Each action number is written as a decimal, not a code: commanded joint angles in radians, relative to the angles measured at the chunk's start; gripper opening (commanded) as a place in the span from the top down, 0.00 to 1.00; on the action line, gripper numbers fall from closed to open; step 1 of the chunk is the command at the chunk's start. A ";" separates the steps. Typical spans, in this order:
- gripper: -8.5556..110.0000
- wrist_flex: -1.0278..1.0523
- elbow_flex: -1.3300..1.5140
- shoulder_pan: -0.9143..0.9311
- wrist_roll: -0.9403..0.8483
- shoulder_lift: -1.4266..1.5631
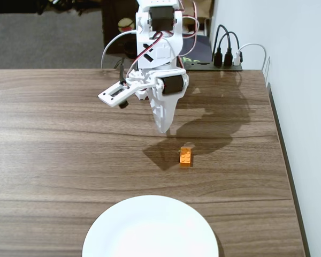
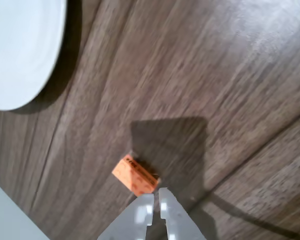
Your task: Grasp a lego block and put it on the plate.
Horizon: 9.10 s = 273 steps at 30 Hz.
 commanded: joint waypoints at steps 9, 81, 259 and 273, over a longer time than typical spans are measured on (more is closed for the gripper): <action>0.92 -0.002 -0.189 -0.072 -0.176 -0.282; 0.71 0.000 -0.453 -0.129 -0.933 -0.881; 0.92 0.075 0.110 0.049 0.341 0.313; 0.92 0.152 0.187 0.069 0.407 0.477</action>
